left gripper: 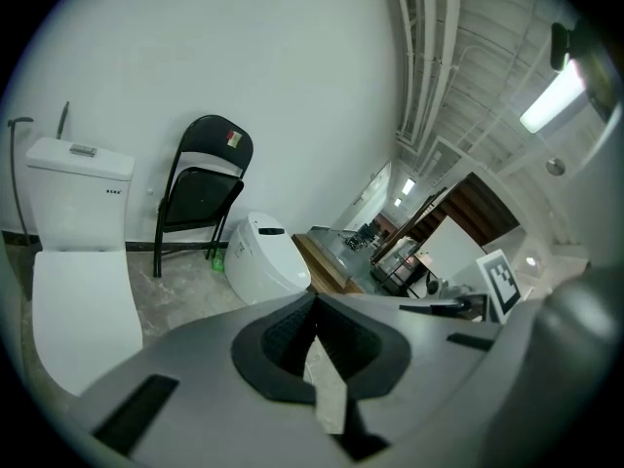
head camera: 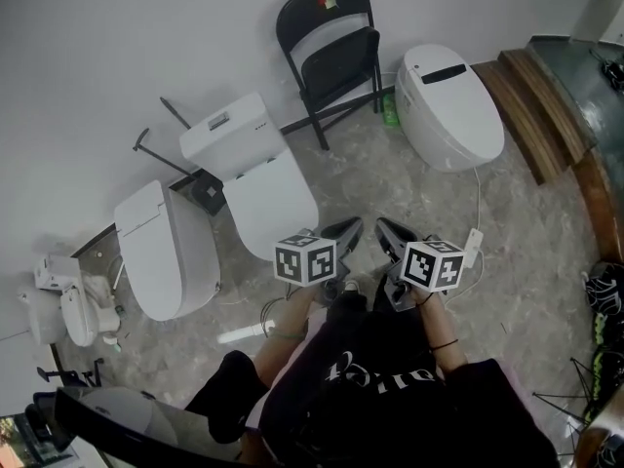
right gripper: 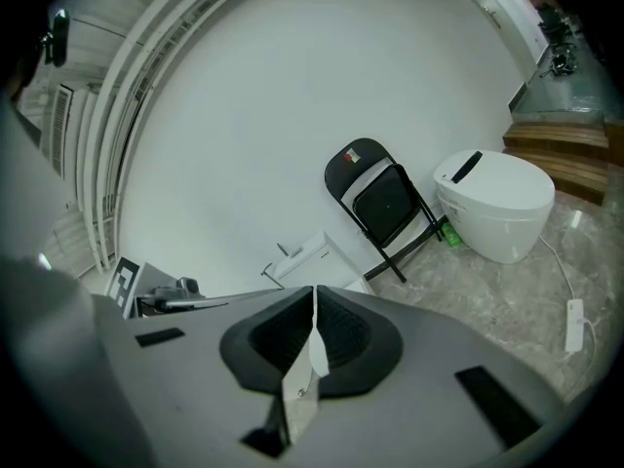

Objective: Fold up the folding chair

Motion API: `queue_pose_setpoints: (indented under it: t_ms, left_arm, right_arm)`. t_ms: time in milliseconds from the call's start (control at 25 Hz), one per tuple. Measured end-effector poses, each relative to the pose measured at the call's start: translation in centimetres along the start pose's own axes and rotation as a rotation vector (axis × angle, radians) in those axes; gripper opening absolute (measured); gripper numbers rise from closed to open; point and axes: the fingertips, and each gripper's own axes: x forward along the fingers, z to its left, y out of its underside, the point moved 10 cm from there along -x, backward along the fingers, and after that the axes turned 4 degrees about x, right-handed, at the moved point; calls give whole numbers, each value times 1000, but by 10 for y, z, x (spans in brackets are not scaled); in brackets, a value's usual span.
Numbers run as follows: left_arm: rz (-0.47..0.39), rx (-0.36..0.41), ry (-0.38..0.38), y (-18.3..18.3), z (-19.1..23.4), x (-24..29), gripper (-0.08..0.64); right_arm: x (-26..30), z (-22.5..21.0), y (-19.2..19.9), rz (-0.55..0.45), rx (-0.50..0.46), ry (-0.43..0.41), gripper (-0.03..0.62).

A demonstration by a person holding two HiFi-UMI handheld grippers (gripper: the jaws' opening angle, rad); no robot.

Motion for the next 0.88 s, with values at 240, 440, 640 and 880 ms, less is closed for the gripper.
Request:
queue_pose_setpoints:
  t_ms: [240,440,640,880]
  left_arm:
    - [0,28,16,3,-10,1,3]
    - [-17,31,5,2,-26,10,3]
    - [-51,22,-16,-10,-43,22,3]
    - [-72,9,-27,-14,-60,37,3]
  right_arm:
    - [-24,-3,-2,-64,4,34,23]
    - [-41,-13,-14,-74,-14,30,23]
    - [-53,-18,-42,-64,-59,11,23]
    - [-67,-31,-59,-59,-80,-7,23]
